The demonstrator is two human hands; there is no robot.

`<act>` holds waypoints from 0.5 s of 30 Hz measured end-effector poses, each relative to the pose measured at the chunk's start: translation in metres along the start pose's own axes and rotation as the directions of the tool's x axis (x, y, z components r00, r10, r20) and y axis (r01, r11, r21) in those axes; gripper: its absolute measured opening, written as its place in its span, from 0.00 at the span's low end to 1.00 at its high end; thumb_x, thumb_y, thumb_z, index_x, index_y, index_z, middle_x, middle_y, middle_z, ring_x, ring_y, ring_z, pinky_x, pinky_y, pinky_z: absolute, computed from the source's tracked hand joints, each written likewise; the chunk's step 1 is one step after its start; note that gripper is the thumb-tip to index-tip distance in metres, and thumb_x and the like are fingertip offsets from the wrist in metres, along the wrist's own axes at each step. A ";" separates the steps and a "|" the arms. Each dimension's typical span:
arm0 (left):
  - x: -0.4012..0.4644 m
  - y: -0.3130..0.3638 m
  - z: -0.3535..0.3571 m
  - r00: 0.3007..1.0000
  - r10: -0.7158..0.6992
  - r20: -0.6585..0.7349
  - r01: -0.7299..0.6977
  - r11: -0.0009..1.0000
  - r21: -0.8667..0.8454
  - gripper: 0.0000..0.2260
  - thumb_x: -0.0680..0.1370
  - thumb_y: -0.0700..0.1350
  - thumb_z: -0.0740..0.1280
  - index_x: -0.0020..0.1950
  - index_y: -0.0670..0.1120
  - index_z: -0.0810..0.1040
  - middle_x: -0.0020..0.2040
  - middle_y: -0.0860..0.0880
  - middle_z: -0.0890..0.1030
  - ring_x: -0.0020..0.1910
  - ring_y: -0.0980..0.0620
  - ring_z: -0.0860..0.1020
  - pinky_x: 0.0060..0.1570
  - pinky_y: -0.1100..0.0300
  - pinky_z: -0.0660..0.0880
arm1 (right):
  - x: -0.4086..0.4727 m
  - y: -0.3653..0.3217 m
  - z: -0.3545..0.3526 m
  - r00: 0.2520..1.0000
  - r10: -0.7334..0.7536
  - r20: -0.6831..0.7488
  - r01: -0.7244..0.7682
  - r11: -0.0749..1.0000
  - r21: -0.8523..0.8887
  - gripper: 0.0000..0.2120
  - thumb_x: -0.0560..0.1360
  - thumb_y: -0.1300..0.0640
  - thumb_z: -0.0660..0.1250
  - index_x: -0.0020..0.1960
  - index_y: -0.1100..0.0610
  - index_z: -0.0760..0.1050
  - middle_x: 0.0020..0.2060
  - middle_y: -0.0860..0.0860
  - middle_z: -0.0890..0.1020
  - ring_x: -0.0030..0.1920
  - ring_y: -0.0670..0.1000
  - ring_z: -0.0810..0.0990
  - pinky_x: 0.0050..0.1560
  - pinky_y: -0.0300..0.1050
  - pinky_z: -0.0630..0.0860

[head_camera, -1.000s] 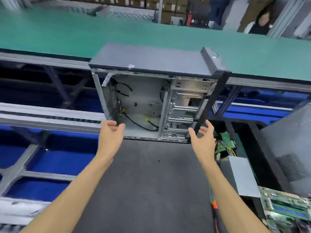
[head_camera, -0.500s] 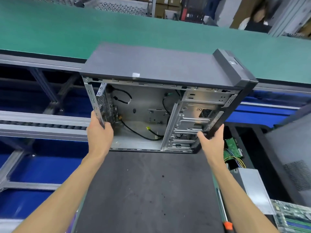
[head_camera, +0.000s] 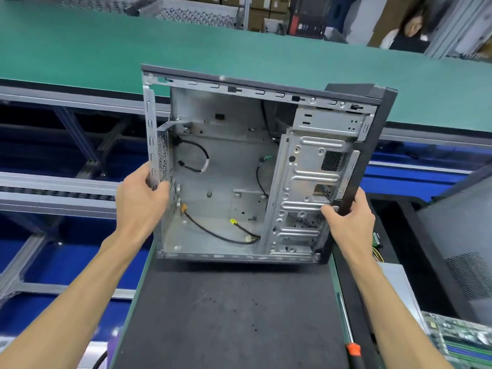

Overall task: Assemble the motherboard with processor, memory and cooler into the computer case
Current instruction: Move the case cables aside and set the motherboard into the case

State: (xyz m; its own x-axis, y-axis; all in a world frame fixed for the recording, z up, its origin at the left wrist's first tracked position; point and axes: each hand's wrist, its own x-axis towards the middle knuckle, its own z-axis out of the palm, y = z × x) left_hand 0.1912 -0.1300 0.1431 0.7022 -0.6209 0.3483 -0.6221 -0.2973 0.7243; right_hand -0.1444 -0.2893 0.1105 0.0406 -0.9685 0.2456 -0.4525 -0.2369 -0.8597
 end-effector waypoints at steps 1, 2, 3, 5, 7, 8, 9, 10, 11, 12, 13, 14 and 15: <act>-0.001 0.003 -0.005 1.000 -0.005 0.021 0.005 1.000 0.010 0.09 0.71 0.40 0.62 0.33 0.48 0.64 0.28 0.44 0.69 0.27 0.53 0.61 0.29 0.56 0.63 | -0.001 -0.003 -0.007 1.000 0.004 0.025 -0.004 1.000 -0.014 0.15 0.69 0.56 0.72 0.50 0.41 0.73 0.38 0.41 0.82 0.36 0.42 0.80 0.38 0.32 0.73; -0.002 0.005 -0.010 0.999 -0.016 0.044 0.016 1.000 0.017 0.08 0.71 0.40 0.63 0.34 0.47 0.66 0.29 0.42 0.72 0.27 0.52 0.62 0.29 0.57 0.63 | -0.002 -0.006 -0.013 0.998 0.013 0.055 -0.012 0.999 -0.031 0.15 0.69 0.56 0.73 0.50 0.42 0.73 0.38 0.41 0.83 0.38 0.43 0.80 0.40 0.35 0.74; -0.004 0.007 -0.015 0.998 -0.025 0.065 0.024 0.999 0.027 0.07 0.71 0.40 0.64 0.34 0.47 0.69 0.30 0.42 0.74 0.27 0.51 0.63 0.29 0.57 0.64 | -0.003 -0.008 -0.020 0.996 0.025 0.085 -0.021 0.999 -0.048 0.15 0.69 0.57 0.73 0.50 0.42 0.74 0.38 0.41 0.83 0.39 0.42 0.81 0.41 0.38 0.75; -0.007 0.011 -0.024 0.994 -0.042 0.097 0.036 0.997 0.062 0.06 0.72 0.42 0.65 0.35 0.49 0.75 0.29 0.45 0.77 0.26 0.50 0.67 0.30 0.58 0.67 | -0.004 -0.012 -0.033 0.988 0.059 0.144 -0.049 0.996 -0.077 0.16 0.69 0.57 0.75 0.50 0.42 0.75 0.38 0.41 0.84 0.41 0.41 0.82 0.42 0.40 0.76; -0.008 0.016 -0.033 0.991 -0.065 0.118 0.052 0.992 0.114 0.06 0.72 0.44 0.66 0.35 0.50 0.78 0.28 0.49 0.78 0.26 0.49 0.70 0.28 0.59 0.68 | -0.003 -0.015 -0.044 0.972 0.115 0.203 -0.092 0.989 -0.120 0.15 0.69 0.55 0.76 0.52 0.43 0.75 0.42 0.42 0.85 0.45 0.45 0.83 0.44 0.45 0.78; -0.009 0.018 -0.037 0.988 -0.077 0.132 0.057 0.987 0.147 0.07 0.72 0.45 0.66 0.34 0.50 0.79 0.26 0.50 0.77 0.26 0.49 0.70 0.28 0.59 0.67 | -0.002 -0.015 -0.048 0.960 0.155 0.234 -0.118 0.979 -0.163 0.15 0.70 0.53 0.76 0.54 0.45 0.76 0.47 0.43 0.85 0.48 0.47 0.83 0.48 0.48 0.79; -0.010 0.020 -0.039 0.985 -0.085 0.148 0.058 0.982 0.179 0.08 0.72 0.45 0.67 0.33 0.49 0.79 0.24 0.49 0.75 0.25 0.49 0.68 0.27 0.59 0.67 | 0.000 -0.014 -0.052 0.943 0.199 0.267 -0.142 0.966 -0.218 0.17 0.70 0.51 0.76 0.57 0.47 0.77 0.51 0.45 0.85 0.51 0.49 0.83 0.52 0.52 0.80; -0.011 0.021 -0.041 0.981 -0.096 0.170 0.059 0.976 0.209 0.09 0.73 0.46 0.67 0.33 0.48 0.80 0.23 0.48 0.74 0.24 0.49 0.68 0.27 0.58 0.67 | 0.002 -0.012 -0.055 0.923 0.243 0.299 -0.163 0.949 -0.271 0.20 0.70 0.49 0.77 0.59 0.51 0.77 0.53 0.47 0.84 0.52 0.51 0.82 0.55 0.55 0.79; -0.013 0.022 -0.042 0.974 -0.118 0.195 0.070 0.969 0.236 0.09 0.73 0.46 0.67 0.34 0.47 0.81 0.23 0.48 0.74 0.25 0.48 0.69 0.28 0.57 0.68 | 0.004 -0.011 -0.057 0.900 0.283 0.331 -0.177 0.932 -0.315 0.21 0.70 0.49 0.77 0.59 0.54 0.77 0.53 0.48 0.84 0.52 0.52 0.82 0.57 0.56 0.79; -0.015 0.021 -0.043 0.964 -0.151 0.220 0.092 0.962 0.257 0.09 0.73 0.47 0.67 0.34 0.46 0.81 0.24 0.46 0.76 0.26 0.47 0.70 0.29 0.56 0.69 | 0.005 -0.009 -0.059 0.879 0.312 0.360 -0.184 0.919 -0.348 0.20 0.70 0.49 0.78 0.56 0.55 0.77 0.50 0.49 0.84 0.50 0.53 0.83 0.56 0.56 0.79; -0.018 0.019 -0.043 0.952 -0.183 0.245 0.116 0.958 0.263 0.09 0.73 0.46 0.68 0.34 0.46 0.81 0.25 0.46 0.77 0.28 0.45 0.72 0.30 0.56 0.69 | 0.006 -0.007 -0.060 0.858 0.334 0.389 -0.186 0.910 -0.371 0.18 0.70 0.49 0.78 0.53 0.57 0.77 0.46 0.50 0.85 0.47 0.54 0.83 0.54 0.55 0.80; -0.021 0.016 -0.043 0.940 -0.207 0.270 0.137 0.957 0.256 0.10 0.73 0.46 0.69 0.32 0.47 0.80 0.24 0.47 0.77 0.28 0.44 0.72 0.31 0.56 0.68 | 0.006 -0.006 -0.061 0.838 0.352 0.417 -0.185 0.902 -0.389 0.17 0.69 0.50 0.79 0.50 0.58 0.78 0.42 0.51 0.84 0.44 0.53 0.83 0.49 0.52 0.79; -0.024 0.011 -0.042 0.929 -0.225 0.295 0.152 0.956 0.251 0.11 0.72 0.44 0.69 0.30 0.46 0.77 0.22 0.49 0.74 0.28 0.43 0.72 0.30 0.56 0.66 | 0.004 -0.004 -0.061 0.820 0.363 0.441 -0.179 0.897 -0.405 0.16 0.69 0.50 0.79 0.48 0.58 0.78 0.38 0.50 0.83 0.39 0.52 0.81 0.42 0.49 0.77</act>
State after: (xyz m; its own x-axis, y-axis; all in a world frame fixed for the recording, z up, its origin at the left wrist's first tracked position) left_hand 0.1815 -0.0879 0.1678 0.6901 -0.7235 -0.0153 -0.5746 -0.5606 0.5963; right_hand -0.1968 -0.2879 0.1421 0.2621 -0.9143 -0.3087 -0.7740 -0.0082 -0.6331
